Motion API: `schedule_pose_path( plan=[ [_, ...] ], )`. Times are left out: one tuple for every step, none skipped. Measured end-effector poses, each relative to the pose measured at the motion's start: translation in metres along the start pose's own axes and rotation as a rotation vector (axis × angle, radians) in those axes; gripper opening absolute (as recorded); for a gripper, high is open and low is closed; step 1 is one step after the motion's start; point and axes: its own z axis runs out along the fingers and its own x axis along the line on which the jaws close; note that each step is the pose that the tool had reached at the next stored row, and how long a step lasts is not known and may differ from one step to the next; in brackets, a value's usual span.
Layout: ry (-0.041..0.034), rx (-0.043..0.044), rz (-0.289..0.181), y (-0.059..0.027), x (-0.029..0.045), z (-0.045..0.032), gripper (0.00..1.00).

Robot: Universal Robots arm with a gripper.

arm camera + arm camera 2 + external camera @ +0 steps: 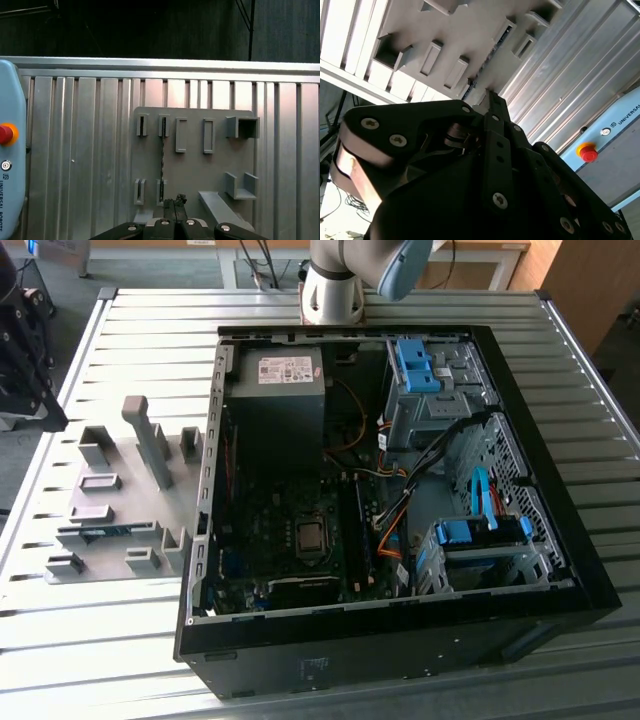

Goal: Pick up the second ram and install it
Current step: 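Pick up the second ram and move it above second insertion slot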

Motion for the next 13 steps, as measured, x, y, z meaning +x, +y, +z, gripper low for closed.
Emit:
schedule_pose_path(
  plan=[
    [-0.0001,0.0015,0.009,0.0000,0.0000,0.0008,0.10],
    [0.0000,0.0014,0.010,0.0000,0.0000,0.0008,0.10],
    [0.0000,0.0014,0.010,0.0000,0.0000,0.0008,0.10],
    [0.0001,0.0015,0.010,0.0000,0.0000,0.0008,0.10],
    [0.0000,0.0015,0.010,0.0000,0.0000,0.0009,0.10],
    [-0.0001,0.0017,0.010,0.0000,0.0000,0.0010,0.10],
    [0.0000,0.0016,0.010,0.0000,0.0000,0.0010,0.10],
    [0.0000,0.0016,0.010,0.0000,0.0000,0.0010,0.10],
    [-0.0001,0.0016,0.010,0.0000,0.0000,0.0010,0.10],
    [0.0000,0.0016,0.010,0.0000,-0.0001,0.0010,0.10],
    [-0.0001,0.0016,0.010,0.0000,-0.0001,0.0010,0.10],
    [0.0000,0.0016,0.010,0.0000,0.0000,0.0010,0.10],
    [-0.0001,0.0016,0.010,0.0000,0.0000,0.0011,0.10]
  ],
)
